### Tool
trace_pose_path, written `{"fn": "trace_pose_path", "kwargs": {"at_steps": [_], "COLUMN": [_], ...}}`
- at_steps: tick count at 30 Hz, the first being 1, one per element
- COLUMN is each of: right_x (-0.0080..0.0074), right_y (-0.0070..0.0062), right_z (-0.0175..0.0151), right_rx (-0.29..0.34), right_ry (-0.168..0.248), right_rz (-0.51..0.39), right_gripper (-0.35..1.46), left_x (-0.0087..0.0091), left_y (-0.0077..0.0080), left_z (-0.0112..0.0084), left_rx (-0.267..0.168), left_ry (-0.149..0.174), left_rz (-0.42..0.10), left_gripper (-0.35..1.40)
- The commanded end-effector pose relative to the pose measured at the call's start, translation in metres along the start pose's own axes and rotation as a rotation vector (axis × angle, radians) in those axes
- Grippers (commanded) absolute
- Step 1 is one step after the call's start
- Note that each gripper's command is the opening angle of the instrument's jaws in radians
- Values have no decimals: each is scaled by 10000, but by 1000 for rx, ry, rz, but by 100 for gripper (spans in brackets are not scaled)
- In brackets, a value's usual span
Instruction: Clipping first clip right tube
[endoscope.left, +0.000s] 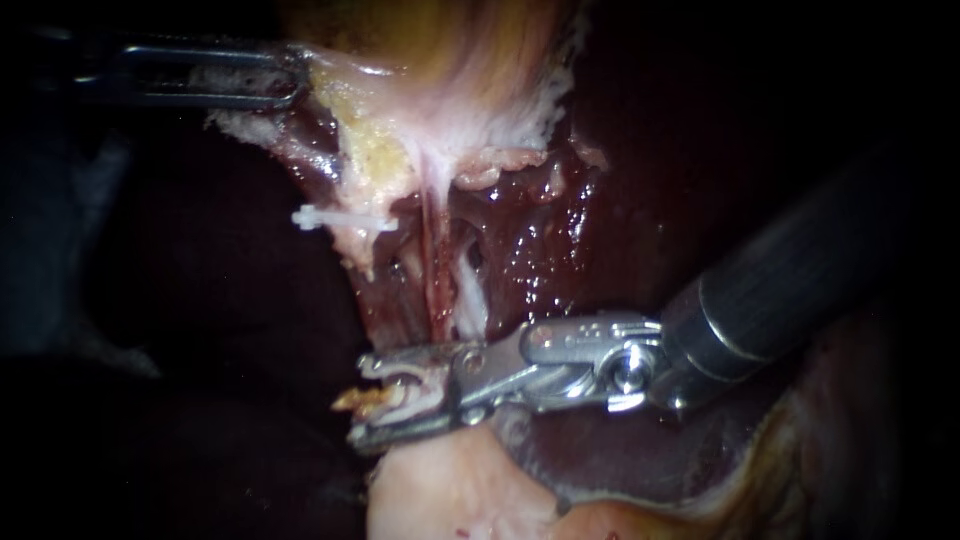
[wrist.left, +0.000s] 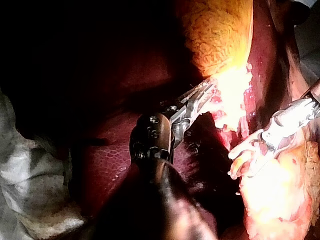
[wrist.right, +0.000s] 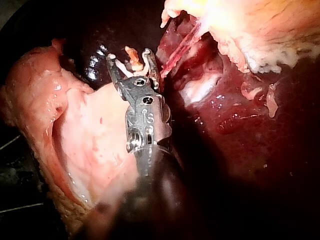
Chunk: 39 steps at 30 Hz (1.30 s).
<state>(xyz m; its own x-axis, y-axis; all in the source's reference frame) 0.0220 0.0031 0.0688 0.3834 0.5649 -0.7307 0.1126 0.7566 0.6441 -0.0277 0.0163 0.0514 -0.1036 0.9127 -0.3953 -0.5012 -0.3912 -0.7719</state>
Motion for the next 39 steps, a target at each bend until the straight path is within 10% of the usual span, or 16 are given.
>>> {"fn": "trace_pose_path", "kwargs": {"at_steps": [1,27,39], "right_x": [0,23,15], "right_y": [0,-22,-10], "right_z": [-1,-94,-112], "right_rx": [0,25,9], "right_ry": [0,14,17], "right_rz": [0,21,23], "right_gripper": [49,50,50], "left_x": [0,-1,-1], "left_y": [0,-3,-3], "left_z": [0,-7,-11], "left_rx": [0,-4,-6], "left_ry": [0,-2,-4], "left_rz": [0,1,2], "left_gripper": [-35,-35,-35]}}
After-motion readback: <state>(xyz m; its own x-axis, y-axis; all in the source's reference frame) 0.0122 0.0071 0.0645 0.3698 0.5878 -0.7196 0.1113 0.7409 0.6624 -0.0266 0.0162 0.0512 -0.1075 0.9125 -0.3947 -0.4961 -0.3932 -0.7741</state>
